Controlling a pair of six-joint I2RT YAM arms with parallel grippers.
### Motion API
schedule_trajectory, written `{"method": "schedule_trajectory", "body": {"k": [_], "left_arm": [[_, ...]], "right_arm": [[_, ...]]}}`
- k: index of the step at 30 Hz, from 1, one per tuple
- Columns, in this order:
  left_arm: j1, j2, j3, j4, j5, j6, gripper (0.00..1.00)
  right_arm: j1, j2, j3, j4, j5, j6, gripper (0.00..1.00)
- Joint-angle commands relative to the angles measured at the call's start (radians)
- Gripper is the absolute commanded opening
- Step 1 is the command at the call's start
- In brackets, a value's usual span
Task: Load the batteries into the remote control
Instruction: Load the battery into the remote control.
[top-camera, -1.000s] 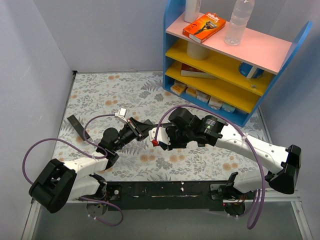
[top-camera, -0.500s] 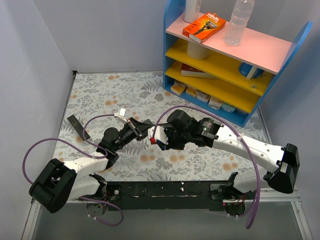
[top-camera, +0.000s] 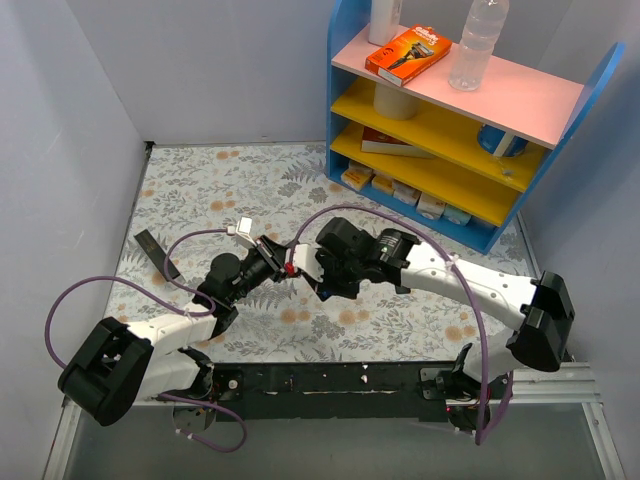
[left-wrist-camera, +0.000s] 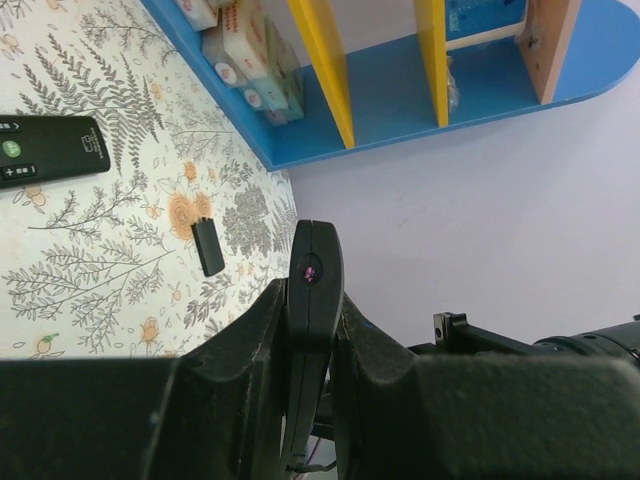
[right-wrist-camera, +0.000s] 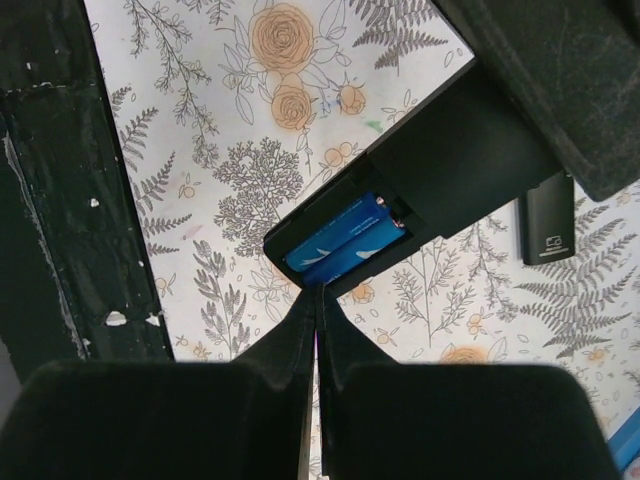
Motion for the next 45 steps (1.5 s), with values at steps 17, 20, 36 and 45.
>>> {"method": "schedule_trajectory", "body": {"k": [17,20,36,45], "left_arm": [[-0.028,-0.118,0.051,0.054,0.025,-0.059,0.0],[-0.01,-0.113,0.025,0.038,0.016,-0.047,0.0],[0.036,-0.049,0.031,0.009,0.002,0.042,0.0],[0.038,-0.037,0.058,0.104,0.058,0.041,0.0]], "right_arm": [[-0.041,0.164,0.184,-0.047,-0.136,0.202,0.24],[-0.058,0.124,0.193,-0.02,-0.14,0.222,0.27],[-0.19,-0.077,0.141,0.149,-0.148,0.42,0.52],[-0.31,-0.115,-0.075,0.316,-0.387,0.605,0.65]]}}
